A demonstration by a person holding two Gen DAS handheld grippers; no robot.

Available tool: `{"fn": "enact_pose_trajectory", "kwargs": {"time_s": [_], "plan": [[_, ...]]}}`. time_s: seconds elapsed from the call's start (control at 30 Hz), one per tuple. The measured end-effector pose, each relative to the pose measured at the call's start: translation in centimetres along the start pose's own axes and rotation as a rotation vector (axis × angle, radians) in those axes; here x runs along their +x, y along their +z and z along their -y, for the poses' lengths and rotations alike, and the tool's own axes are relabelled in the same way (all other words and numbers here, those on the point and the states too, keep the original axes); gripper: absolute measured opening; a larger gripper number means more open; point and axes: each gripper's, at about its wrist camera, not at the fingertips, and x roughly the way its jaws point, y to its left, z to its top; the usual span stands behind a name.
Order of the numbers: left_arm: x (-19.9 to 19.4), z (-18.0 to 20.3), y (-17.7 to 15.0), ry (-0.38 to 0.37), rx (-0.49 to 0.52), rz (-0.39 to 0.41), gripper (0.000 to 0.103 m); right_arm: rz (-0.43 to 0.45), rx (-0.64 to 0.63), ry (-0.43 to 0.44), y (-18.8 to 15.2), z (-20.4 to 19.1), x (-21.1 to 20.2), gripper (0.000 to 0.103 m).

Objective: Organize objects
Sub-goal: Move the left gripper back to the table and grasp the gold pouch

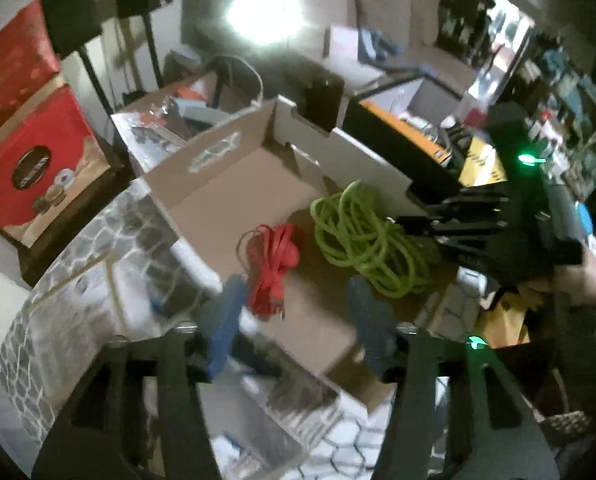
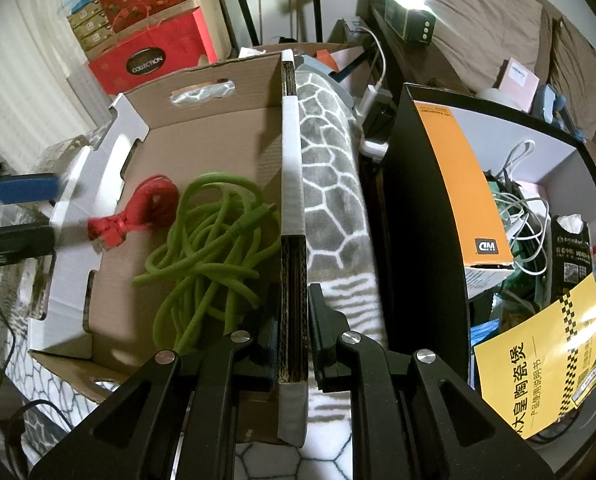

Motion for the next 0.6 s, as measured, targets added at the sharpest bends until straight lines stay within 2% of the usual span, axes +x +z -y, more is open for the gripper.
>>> {"fn": "enact_pose_trajectory", "kwargs": {"time_s": [0.13, 0.3, 0.47, 0.6], "plan": [[-2.2, -1.6, -3.1, 0.013, -0.064, 0.018, 0.063, -0.002, -0.004, -0.004, -0.1, -0.2, 0.0, 0.013], [-3.5, -5.2, -7.4, 0.106, -0.168, 0.005, 0.063, -0.003, -0.004, -0.003, -0.1, -0.2, 0.0, 0.014], [-3.6, -8.6, -11.2, 0.159, -0.289, -0.026, 0.064, -0.003, -0.005, -0.003, -0.1, -0.4, 0.0, 0.014], [-4.1, -10.2, -13.2, 0.124, -0.381, -0.006, 0.064, -0.003, -0.004, -0.003, -0.1, -0.3, -0.1, 0.014]]}}
